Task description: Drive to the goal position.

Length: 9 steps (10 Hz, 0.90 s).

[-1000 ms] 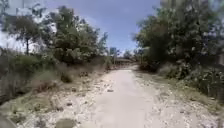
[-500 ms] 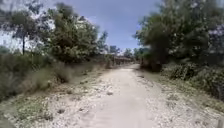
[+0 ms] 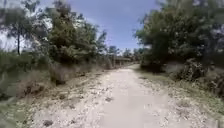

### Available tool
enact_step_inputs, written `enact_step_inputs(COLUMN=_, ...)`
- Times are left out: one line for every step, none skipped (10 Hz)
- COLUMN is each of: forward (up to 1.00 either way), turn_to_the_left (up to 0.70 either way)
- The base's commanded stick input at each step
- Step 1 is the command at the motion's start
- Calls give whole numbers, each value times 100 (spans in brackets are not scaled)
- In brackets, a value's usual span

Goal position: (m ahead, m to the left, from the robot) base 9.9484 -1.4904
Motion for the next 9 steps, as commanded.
enact_step_inputs(forward=50, turn_to_the_left=26)
enact_step_inputs(forward=50, turn_to_the_left=0)
enact_step_inputs(forward=50, turn_to_the_left=0)
enact_step_inputs(forward=50, turn_to_the_left=0)
enact_step_inputs(forward=50, turn_to_the_left=0)
enact_step_inputs(forward=50, turn_to_the_left=0)
enact_step_inputs(forward=50, turn_to_the_left=0)
enact_step_inputs(forward=50, turn_to_the_left=0)
enact_step_inputs(forward=50, turn_to_the_left=0)
